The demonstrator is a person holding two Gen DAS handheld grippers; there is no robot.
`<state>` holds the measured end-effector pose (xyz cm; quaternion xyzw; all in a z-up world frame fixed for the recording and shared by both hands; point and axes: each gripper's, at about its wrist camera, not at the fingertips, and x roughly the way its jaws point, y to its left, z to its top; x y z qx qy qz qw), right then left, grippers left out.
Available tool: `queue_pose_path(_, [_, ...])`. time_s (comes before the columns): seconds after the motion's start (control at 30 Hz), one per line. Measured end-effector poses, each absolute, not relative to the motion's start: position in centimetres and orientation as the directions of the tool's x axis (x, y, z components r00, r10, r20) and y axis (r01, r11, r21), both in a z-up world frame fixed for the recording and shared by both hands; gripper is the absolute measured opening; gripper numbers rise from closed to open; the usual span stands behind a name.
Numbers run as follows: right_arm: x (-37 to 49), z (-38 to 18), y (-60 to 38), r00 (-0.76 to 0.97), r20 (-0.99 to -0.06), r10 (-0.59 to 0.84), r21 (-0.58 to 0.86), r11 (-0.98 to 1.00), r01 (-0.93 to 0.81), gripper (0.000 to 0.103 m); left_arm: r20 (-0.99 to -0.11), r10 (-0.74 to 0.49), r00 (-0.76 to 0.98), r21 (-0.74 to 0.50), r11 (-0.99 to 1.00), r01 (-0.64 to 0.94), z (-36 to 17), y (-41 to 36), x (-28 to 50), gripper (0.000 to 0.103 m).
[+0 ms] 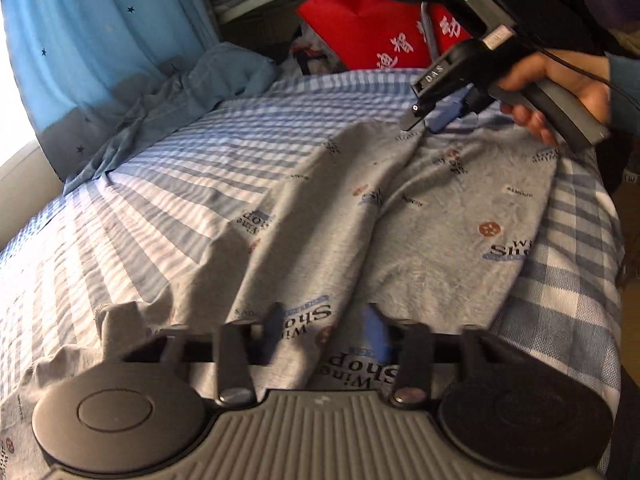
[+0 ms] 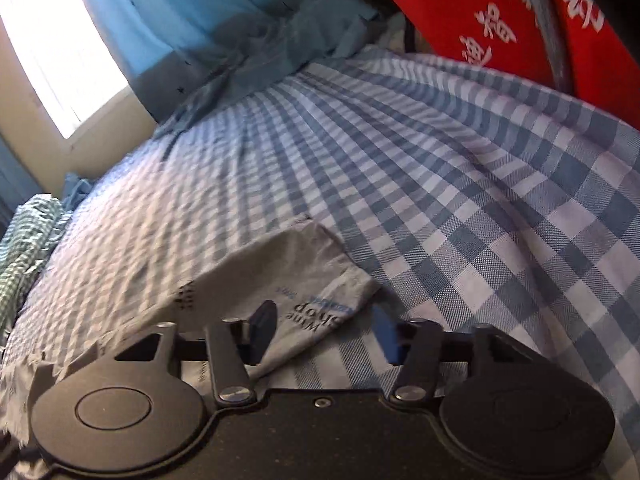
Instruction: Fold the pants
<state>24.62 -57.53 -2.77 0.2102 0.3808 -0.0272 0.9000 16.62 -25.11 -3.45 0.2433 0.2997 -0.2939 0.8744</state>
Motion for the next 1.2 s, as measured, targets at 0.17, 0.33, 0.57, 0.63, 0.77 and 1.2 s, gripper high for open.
queue_pose_path(0.17, [26.0, -2.9, -57.2, 0.704, -0.706, 0.082, 0.333, 0.915, 0.228, 0.005, -0.669, -0.353, 0.654, 0.22, 0.747, 0.628, -3.0, -24.7, 17.2, 0.003])
queue_pose_path(0.33, [26.8, 1.3, -55.9, 0.764, -0.641, 0.067, 0.319, 0.929, 0.186, 0.003, -0.649, -0.379, 0.66, 0.132, 0.798, 0.587, -0.7, -23.4, 18.3, 0.001])
queue_pose_path(0.57, [23.1, 10.3, -55.1, 0.867, -0.492, 0.078, 0.238, 0.97, 0.048, 0.002, -0.578, -0.45, 0.681, 0.1, 0.789, 0.606, 2.8, -22.0, 17.6, 0.001])
queue_pose_path(0.63, [20.0, 10.7, -55.8, 0.881, -0.468, 0.069, 0.232, 0.972, 0.047, 0.002, -0.57, -0.471, 0.673, 0.126, 0.759, 0.638, 3.0, -22.1, 16.6, 0.001])
queue_pose_path(0.77, [13.2, 7.4, -57.2, 0.868, -0.496, 0.016, 0.23, 0.966, 0.113, 0.002, -0.607, -0.488, 0.628, 0.163, 0.696, 0.699, 1.4, -22.7, 14.5, 0.001])
queue_pose_path(1.2, [5.5, -0.9, -56.7, 0.823, -0.565, -0.067, 0.206, 0.954, 0.219, 0.002, -0.669, -0.437, 0.601, 0.213, 0.661, 0.719, -2.9, -24.0, 11.7, 0.001])
